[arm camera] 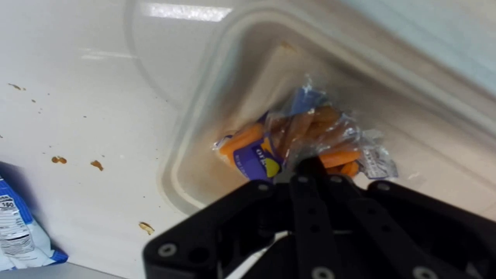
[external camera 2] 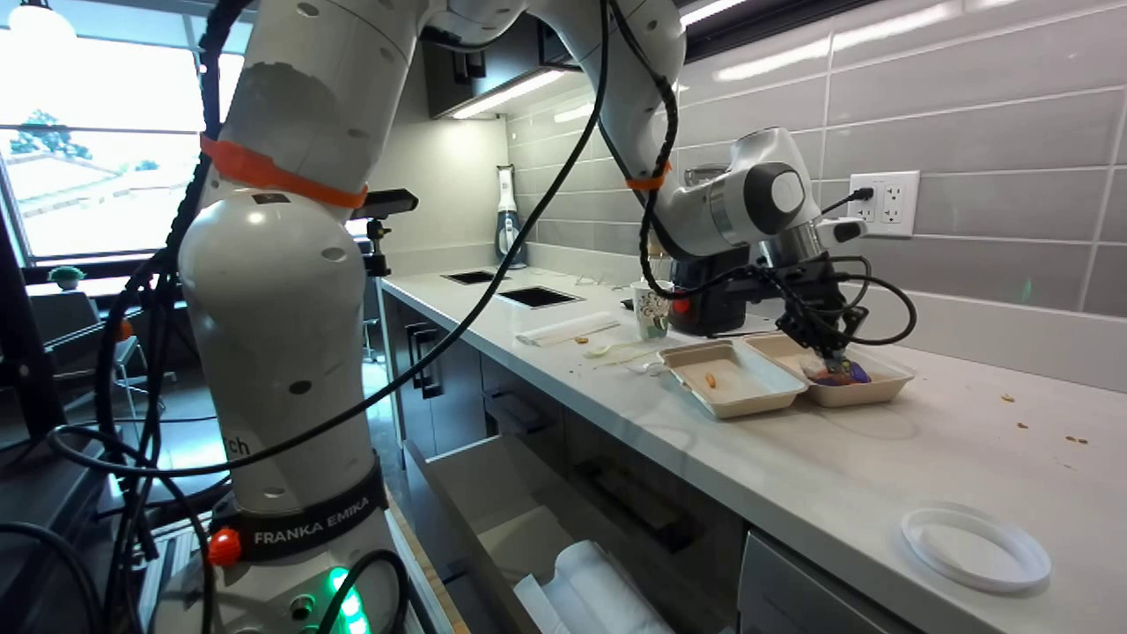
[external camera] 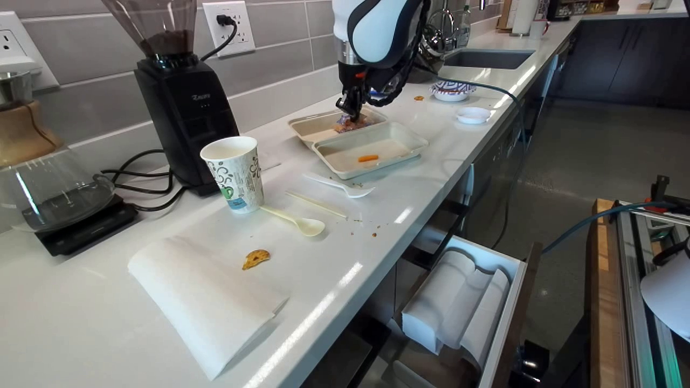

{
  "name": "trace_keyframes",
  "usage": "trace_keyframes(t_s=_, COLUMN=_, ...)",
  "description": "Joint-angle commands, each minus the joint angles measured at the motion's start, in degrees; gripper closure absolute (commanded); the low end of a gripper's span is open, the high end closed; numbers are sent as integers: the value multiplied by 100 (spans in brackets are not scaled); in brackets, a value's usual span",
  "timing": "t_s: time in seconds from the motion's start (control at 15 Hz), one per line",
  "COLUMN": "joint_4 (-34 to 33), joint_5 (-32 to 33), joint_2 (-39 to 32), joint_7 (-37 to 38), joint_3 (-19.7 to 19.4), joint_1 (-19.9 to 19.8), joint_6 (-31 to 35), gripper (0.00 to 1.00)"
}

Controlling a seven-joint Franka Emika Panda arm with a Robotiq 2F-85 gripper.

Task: Pick up the object from the bag and put it on the bowl

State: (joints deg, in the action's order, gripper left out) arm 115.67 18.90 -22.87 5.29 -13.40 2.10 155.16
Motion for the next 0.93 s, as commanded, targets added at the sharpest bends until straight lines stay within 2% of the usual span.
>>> trace_keyframes(t_s=0.0, joint_4=-117, joint_5=369, joint_2=-111, joint_7=342, joint_3=-205, joint_1=93, joint_6=-133, gripper=100)
trace_keyframes(t_s=0.87, joint_4=-17, joint_5=68, joint_2=124, joint_7=247, joint_3=38, joint_1=-58, joint_6=-536, gripper=100)
